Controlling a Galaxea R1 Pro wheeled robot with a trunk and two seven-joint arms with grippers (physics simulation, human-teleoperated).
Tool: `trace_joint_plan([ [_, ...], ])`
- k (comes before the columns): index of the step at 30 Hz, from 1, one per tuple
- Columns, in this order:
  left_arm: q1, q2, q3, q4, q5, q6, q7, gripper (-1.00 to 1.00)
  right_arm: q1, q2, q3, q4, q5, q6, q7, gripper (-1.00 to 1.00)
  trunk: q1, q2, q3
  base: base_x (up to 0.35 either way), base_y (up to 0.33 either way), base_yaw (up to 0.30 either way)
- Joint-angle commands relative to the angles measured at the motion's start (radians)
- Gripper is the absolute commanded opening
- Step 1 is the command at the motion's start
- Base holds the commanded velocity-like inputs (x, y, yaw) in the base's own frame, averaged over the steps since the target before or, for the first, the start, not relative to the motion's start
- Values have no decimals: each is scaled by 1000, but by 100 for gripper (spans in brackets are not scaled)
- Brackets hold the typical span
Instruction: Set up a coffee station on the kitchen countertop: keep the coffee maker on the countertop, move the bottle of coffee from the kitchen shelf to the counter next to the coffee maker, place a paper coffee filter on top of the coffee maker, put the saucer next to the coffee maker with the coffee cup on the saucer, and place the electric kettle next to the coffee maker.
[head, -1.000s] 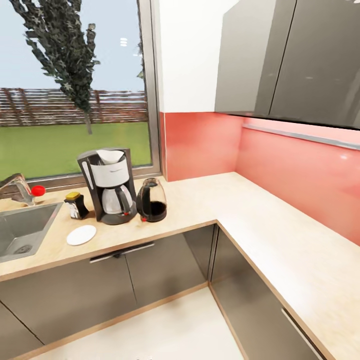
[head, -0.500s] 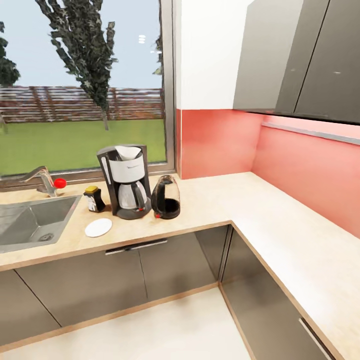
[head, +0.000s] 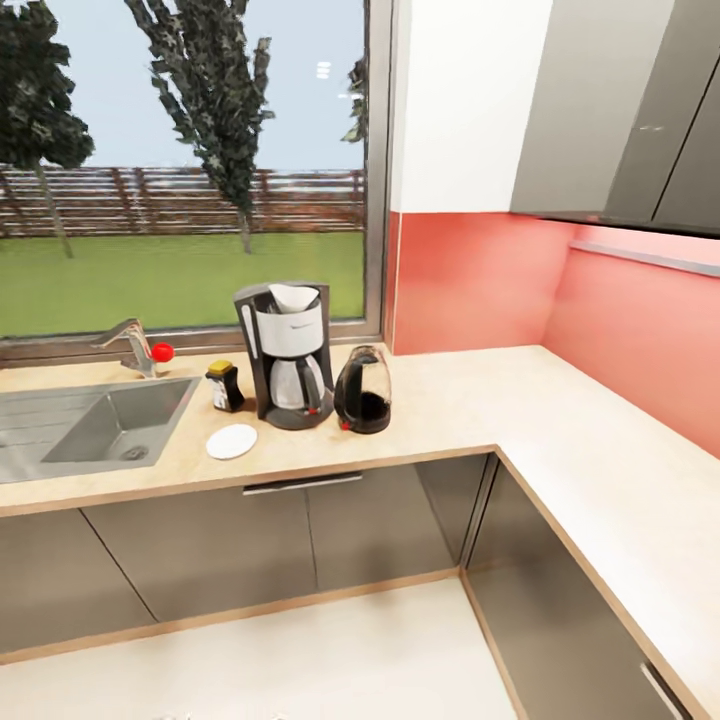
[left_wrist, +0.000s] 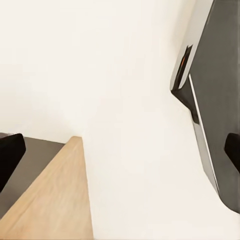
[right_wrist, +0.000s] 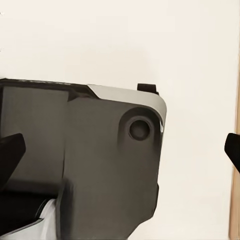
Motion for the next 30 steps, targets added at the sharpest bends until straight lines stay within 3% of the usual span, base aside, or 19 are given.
trace_joint_plan([
  [1,1,0,-1,-3,8,0,1,100,-1,0,-9,0,10,-3,4,100,1,-2,-3,0,0,224],
  [11,-1,1,-2,-14,-56,-5,2,100,-1,0,-8,0,10,-4,3,100,1,-2,-13,0,0,235],
  [16,-1,1,-1,-14,-66,-7,3,100,-1,-3,-9,1,10,-4,0,100,1,-2,-17,0,0,240],
  [24,-1,1,0,-13,-68,-8,3,100,-1,-55,-8,45,11,-4,-1,100,1,-2,-23,0,0,248],
  [30,-1,0,0,-14,-67,-9,3,100,-1,-63,-7,57,10,-5,-1,100,1,-2,-20,0,0,245],
])
